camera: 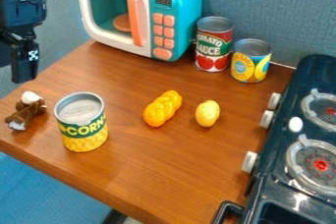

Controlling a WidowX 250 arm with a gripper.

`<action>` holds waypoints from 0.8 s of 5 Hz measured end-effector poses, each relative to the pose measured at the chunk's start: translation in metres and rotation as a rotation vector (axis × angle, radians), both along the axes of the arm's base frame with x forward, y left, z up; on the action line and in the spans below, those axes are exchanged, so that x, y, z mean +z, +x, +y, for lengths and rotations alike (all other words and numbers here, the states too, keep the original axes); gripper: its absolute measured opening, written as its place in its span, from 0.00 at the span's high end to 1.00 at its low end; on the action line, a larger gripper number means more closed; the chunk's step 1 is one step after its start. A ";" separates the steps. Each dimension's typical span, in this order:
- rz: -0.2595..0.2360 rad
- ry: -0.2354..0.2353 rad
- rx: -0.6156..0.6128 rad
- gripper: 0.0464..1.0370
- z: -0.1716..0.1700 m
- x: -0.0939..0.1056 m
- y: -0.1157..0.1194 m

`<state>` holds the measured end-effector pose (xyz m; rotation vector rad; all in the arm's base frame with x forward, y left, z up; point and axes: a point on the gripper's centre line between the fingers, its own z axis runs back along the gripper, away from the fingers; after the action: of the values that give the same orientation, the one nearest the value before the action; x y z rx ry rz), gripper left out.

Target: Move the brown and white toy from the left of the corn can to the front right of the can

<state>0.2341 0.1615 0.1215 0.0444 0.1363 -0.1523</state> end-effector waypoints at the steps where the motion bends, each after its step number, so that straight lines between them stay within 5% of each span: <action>1: 0.030 -0.017 0.006 0.03 -0.002 -0.009 -0.002; 2: 0.019 0.004 0.143 0.03 0.002 -0.019 0.002; 4: -0.107 0.100 0.297 0.03 0.037 -0.036 -0.001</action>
<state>0.2332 0.1981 0.0851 0.1315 0.0422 0.1538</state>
